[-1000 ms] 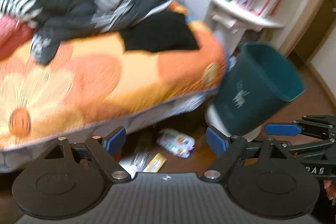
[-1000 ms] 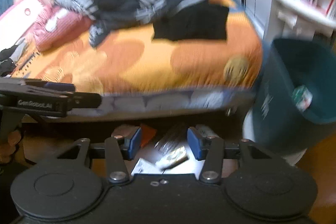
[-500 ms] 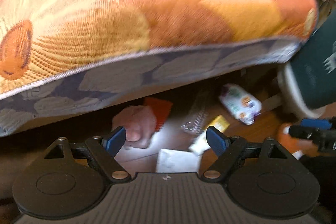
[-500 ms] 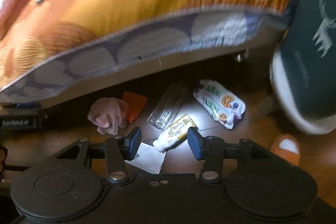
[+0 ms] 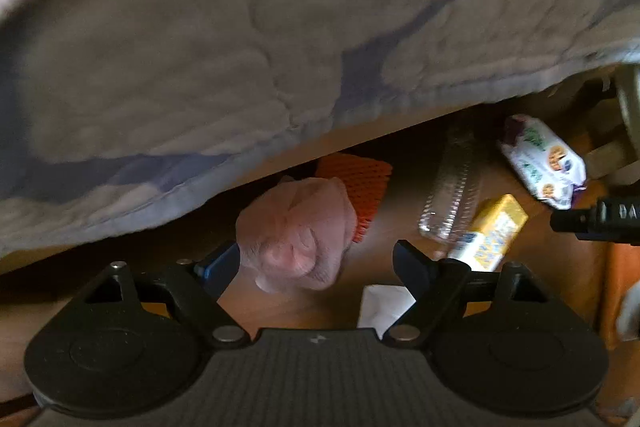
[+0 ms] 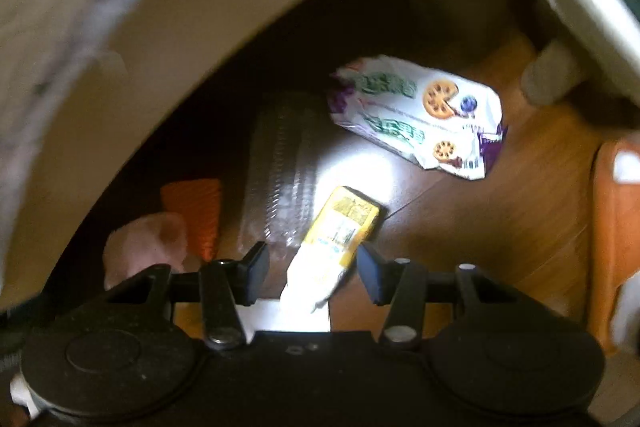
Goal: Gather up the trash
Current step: 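Grasp the yellow juice box with right gripper while left grasps the pink mesh bag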
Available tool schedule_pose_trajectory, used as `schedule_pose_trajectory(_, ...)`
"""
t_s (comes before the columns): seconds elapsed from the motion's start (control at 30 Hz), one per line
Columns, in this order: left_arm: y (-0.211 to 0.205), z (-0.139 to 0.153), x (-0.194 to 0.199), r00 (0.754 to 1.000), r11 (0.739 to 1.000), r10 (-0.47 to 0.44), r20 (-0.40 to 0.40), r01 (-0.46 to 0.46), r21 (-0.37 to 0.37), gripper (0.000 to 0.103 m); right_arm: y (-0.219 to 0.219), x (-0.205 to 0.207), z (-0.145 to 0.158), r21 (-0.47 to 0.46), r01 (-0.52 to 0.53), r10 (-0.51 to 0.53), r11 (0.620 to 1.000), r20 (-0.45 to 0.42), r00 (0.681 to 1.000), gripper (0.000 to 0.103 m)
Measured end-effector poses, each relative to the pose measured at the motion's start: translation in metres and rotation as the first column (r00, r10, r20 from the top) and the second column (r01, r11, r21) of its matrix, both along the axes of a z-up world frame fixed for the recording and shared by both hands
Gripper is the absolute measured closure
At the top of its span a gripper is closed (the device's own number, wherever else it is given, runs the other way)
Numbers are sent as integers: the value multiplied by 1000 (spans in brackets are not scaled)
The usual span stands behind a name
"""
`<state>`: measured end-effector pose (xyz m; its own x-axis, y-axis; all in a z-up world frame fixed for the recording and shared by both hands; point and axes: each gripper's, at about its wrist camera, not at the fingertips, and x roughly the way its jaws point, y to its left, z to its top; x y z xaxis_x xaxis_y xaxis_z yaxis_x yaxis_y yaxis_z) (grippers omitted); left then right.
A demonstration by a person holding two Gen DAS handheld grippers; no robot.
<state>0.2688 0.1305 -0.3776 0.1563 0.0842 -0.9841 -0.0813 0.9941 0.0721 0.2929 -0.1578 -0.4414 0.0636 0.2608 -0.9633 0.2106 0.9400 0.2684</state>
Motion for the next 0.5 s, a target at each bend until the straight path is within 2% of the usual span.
schedule_pose_trajectory(0.07,2,-11,3,1000,1000,1,8,-1,14,19,1,4,-15,-10,36,-36,999,-14,999,55)
schedule_pose_trajectory(0.23,8,-43,11,1000,1000,8,8,-8,19,19,13,11,-49,-31,36,-38,999,-65,997,55)
schedule_pose_trajectory(0.5,7,-89,14,1000,999,-8,-31,9,43,19,23,18,-79,-82,43,-52,996,-106,993,52)
